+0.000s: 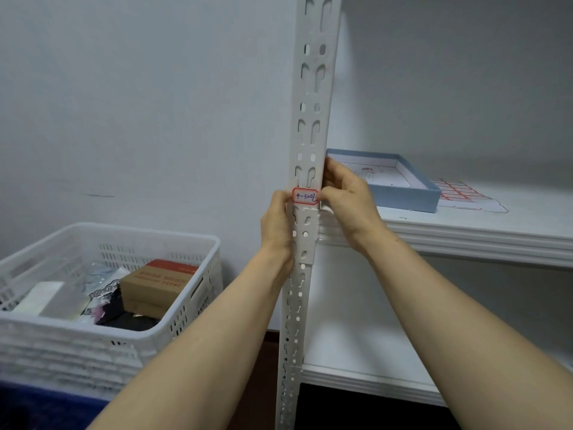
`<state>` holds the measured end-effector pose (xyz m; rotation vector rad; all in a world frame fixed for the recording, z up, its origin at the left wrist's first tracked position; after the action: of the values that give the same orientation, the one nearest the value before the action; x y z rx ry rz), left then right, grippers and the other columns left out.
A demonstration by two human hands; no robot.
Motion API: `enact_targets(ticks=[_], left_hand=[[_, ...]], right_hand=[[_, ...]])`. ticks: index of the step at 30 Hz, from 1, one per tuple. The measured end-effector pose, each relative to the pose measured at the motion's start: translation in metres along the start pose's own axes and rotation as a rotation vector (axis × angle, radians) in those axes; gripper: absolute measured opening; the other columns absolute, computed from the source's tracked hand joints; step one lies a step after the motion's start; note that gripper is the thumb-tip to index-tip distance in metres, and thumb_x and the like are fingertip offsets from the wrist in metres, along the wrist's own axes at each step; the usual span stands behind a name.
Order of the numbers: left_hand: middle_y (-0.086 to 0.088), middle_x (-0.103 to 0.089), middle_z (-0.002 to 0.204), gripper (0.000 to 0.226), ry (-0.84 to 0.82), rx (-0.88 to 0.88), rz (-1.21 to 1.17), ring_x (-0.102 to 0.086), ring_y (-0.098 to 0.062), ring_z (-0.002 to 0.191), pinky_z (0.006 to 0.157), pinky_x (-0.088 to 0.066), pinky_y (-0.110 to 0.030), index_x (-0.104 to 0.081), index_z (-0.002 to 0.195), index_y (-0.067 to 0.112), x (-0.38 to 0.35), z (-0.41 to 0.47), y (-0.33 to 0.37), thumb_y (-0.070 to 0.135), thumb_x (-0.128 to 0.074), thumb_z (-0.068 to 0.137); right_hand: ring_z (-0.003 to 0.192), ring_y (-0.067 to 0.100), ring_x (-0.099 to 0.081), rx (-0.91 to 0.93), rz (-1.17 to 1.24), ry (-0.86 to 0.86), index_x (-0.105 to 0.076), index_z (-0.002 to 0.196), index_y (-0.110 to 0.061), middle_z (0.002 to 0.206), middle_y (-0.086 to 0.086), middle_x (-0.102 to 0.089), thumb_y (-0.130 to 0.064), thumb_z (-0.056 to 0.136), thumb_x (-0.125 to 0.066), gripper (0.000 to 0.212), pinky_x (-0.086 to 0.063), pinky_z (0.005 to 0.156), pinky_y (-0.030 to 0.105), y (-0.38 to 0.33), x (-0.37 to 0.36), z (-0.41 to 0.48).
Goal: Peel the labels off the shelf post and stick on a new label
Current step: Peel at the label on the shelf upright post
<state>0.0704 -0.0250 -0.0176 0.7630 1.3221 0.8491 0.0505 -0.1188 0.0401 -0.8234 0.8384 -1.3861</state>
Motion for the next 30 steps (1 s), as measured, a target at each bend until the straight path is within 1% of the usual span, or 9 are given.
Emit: enact_targets(ticks=[2, 4, 8, 11, 14, 17, 21, 27, 30], left_hand=[[-0.022, -0.068, 0.108, 0.052, -0.005, -0.033, 0.010, -0.064, -0.039, 0.101, 0.092, -0.049, -0.048, -0.071, 0.100, 0.006, -0.001, 0.001, 0.001, 0.041, -0.061, 0.061], [-0.018, -0.070, 0.108, 0.043, -0.010, -0.083, 0.003, -0.064, -0.034, 0.105, 0.098, -0.048, -0.048, -0.072, 0.099, 0.010, 0.000, 0.004, 0.000, 0.039, -0.062, 0.069], [-0.013, -0.069, 0.113, 0.044, -0.092, -0.095, -0.040, -0.065, -0.027, 0.107, 0.098, -0.048, -0.042, -0.068, 0.111, 0.010, -0.001, 0.008, -0.004, 0.042, -0.054, 0.084], [-0.014, -0.067, 0.116, 0.048, -0.125, -0.082, -0.087, -0.063, -0.026, 0.110, 0.099, -0.046, -0.040, -0.064, 0.117, 0.009, -0.002, 0.012, -0.006, 0.043, -0.040, 0.095], [-0.009, -0.070, 0.110, 0.051, -0.087, -0.063, -0.018, -0.065, -0.024, 0.106, 0.099, -0.047, -0.040, -0.070, 0.104, 0.018, 0.001, 0.015, -0.011, 0.050, -0.031, 0.096], [-0.002, -0.072, 0.096, 0.056, 0.006, -0.066, 0.110, -0.066, -0.019, 0.097, 0.090, -0.049, -0.033, -0.070, 0.083, 0.026, 0.004, 0.018, -0.010, 0.054, -0.022, 0.097], [0.003, -0.069, 0.087, 0.055, 0.027, -0.105, 0.216, -0.064, -0.010, 0.086, 0.075, -0.049, -0.023, -0.065, 0.081, 0.028, 0.005, 0.018, -0.005, 0.049, -0.018, 0.100], [0.007, -0.066, 0.082, 0.050, 0.014, -0.103, 0.231, -0.062, -0.006, 0.079, 0.072, -0.049, -0.019, -0.063, 0.081, 0.025, 0.007, 0.023, -0.005, 0.042, -0.020, 0.101], [0.006, -0.065, 0.077, 0.047, 0.021, -0.111, 0.266, -0.060, -0.004, 0.072, 0.056, -0.049, -0.010, -0.063, 0.090, 0.019, 0.009, 0.024, -0.004, 0.035, -0.021, 0.102]], right_hand=[[0.083, 0.003, -0.068, -0.026, 0.056, -0.007, -0.060, 0.109, -0.017, 0.095, -0.006, -0.070, 0.019, 0.074, -0.053, 0.051, -0.056, 0.078, 0.020, 0.000, 0.000, -0.001], [0.085, 0.007, -0.068, -0.063, 0.130, 0.002, -0.061, 0.110, -0.015, 0.095, -0.003, -0.070, 0.021, 0.073, -0.051, 0.053, -0.056, 0.076, 0.021, 0.004, 0.000, 0.000], [0.084, 0.007, -0.070, -0.082, 0.168, 0.040, -0.061, 0.115, -0.010, 0.093, -0.002, -0.072, 0.019, 0.077, -0.052, 0.049, -0.054, 0.068, 0.018, 0.006, -0.002, 0.000], [0.075, 0.001, -0.069, -0.077, 0.168, 0.124, -0.061, 0.113, -0.009, 0.088, -0.005, -0.071, 0.018, 0.080, -0.050, 0.045, -0.053, 0.063, 0.015, 0.006, -0.004, 0.000], [0.070, 0.002, -0.069, -0.083, 0.195, 0.195, -0.062, 0.113, -0.007, 0.088, -0.002, -0.070, 0.019, 0.081, -0.045, 0.045, -0.054, 0.060, 0.017, 0.009, -0.008, -0.002], [0.075, 0.006, -0.069, -0.075, 0.222, 0.283, -0.063, 0.111, -0.011, 0.090, -0.001, -0.071, 0.018, 0.082, -0.041, 0.047, -0.058, 0.072, 0.025, 0.013, -0.014, -0.004], [0.099, 0.020, -0.068, -0.042, 0.207, 0.413, -0.064, 0.110, -0.016, 0.104, 0.003, -0.071, 0.012, 0.086, -0.041, 0.043, -0.054, 0.090, 0.040, 0.018, -0.018, -0.003], [0.098, 0.022, -0.067, -0.033, 0.163, 0.440, -0.064, 0.105, -0.022, 0.100, 0.000, -0.070, 0.009, 0.088, -0.041, 0.042, -0.055, 0.089, 0.043, 0.018, -0.019, -0.003], [0.096, 0.022, -0.067, -0.055, 0.131, 0.420, -0.061, 0.112, -0.016, 0.104, 0.004, -0.070, 0.010, 0.083, -0.042, 0.043, -0.055, 0.088, 0.043, 0.019, -0.018, -0.002]])
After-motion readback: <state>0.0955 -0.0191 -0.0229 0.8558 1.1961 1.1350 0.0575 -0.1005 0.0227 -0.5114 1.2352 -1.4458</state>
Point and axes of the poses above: each hand's wrist, its own z-axis towards the middle knuckle, its own x-axis out of the back of the hand, y = z × x, the point moved 6 cm from there along z, towards the middle knuckle
